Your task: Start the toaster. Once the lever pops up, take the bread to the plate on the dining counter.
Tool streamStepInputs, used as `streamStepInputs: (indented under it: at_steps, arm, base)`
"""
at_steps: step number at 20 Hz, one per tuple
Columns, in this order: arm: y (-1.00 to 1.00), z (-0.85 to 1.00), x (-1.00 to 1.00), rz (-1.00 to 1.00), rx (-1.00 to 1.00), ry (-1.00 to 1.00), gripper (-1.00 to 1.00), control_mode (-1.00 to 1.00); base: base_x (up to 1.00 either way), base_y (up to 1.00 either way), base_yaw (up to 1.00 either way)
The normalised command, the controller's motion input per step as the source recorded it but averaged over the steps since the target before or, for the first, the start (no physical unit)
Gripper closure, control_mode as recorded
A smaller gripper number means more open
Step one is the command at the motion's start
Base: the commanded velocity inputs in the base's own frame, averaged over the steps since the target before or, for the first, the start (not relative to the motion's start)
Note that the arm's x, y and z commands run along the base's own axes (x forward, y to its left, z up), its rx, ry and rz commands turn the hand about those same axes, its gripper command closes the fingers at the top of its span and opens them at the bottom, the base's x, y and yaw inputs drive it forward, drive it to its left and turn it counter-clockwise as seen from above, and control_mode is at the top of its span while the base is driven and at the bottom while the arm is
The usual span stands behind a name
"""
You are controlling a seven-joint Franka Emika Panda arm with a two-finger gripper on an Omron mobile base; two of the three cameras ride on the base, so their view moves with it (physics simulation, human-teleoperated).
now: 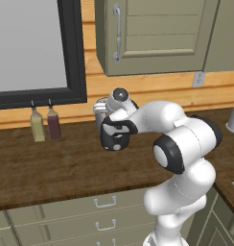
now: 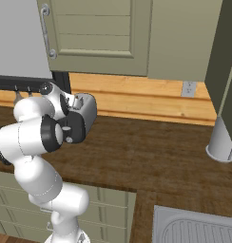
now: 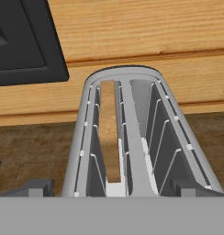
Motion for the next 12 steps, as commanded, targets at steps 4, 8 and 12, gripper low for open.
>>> streamStepInputs:
  at_steps: [4,8,12]
  arm:
    - [0.00,0.00,0.00,0.00,0.00,0.00,-1.00,-1.00]
    - [0.00,0.00,0.00,0.00,0.00,0.00,-1.00,-1.00]
    - [0.00,0.00,0.00,0.00,0.00,0.00,-1.00,-1.00]
  base:
    - [0.00,0.00,0.00]
    - [0.00,0.00,0.00]
    - [0.00,0.00,0.00]
